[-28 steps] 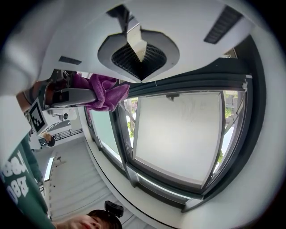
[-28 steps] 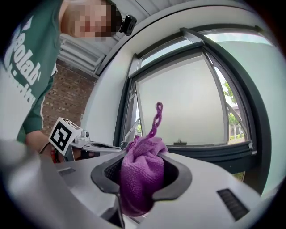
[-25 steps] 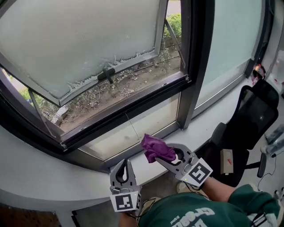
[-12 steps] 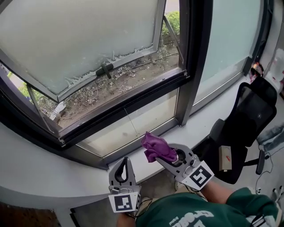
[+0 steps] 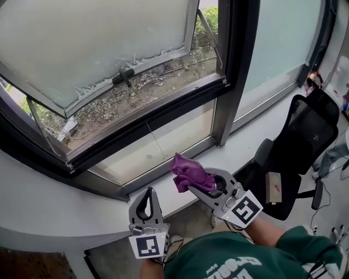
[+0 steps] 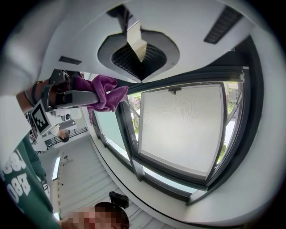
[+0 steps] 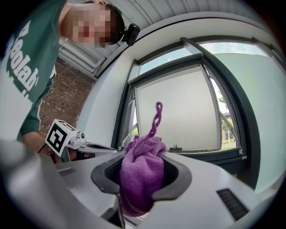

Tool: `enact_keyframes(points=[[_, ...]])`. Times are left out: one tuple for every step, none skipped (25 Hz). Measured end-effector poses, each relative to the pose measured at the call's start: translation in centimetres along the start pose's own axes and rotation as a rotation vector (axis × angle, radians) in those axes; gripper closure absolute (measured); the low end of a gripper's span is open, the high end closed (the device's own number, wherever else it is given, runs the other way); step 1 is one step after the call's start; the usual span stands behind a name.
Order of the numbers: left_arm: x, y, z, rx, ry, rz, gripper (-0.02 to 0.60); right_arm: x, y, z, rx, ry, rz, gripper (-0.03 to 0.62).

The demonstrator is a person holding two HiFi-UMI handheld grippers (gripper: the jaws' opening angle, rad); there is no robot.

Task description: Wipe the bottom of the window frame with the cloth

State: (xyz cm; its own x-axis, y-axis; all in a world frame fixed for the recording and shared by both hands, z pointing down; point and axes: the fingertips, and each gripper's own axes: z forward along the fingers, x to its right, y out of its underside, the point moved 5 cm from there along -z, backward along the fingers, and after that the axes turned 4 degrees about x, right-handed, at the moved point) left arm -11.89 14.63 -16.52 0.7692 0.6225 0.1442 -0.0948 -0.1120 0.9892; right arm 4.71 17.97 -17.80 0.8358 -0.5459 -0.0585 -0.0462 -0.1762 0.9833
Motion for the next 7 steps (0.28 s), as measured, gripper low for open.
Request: enact_keyframes(points=[[0.15,0.01,-0.05,-0.002,0.000,0.000,0.575,-0.08,0.04,-0.13,-0.004,-0.002,-0.009,0.441],[0.27,0.03,-0.09,-0.004,0.000,0.001,0.575,-0.17,0.08,-0.21,-0.007,-0.003,-0.015,0.441],[0.38,0.04,-0.12,-0.006,0.001,0.001,0.575,-0.23,0.10,-0.26,-0.008,-0.003,-0.016,0.441],[0.49,0.05,-0.11,-0.008,0.003,0.002,0.575,-0.25,0.11,-0.30,-0.008,-0.004,-0.013,0.441],[0.60,0.05,-0.08,-0.009,0.005,0.003,0.575,-0.25,0.11,-0.36,-0.009,-0.004,-0.010,0.441],[0.73,0.04,-0.04,-0.010,0.007,0.004,0.575,-0.24,0.11,-0.41,-0.010,-0.005,-0.006,0.441],[0.85,0.02,0.00,-0.010,0.008,0.005,0.575,-0.23,0.10,-0.47,-0.011,-0.005,-0.002,0.441]])
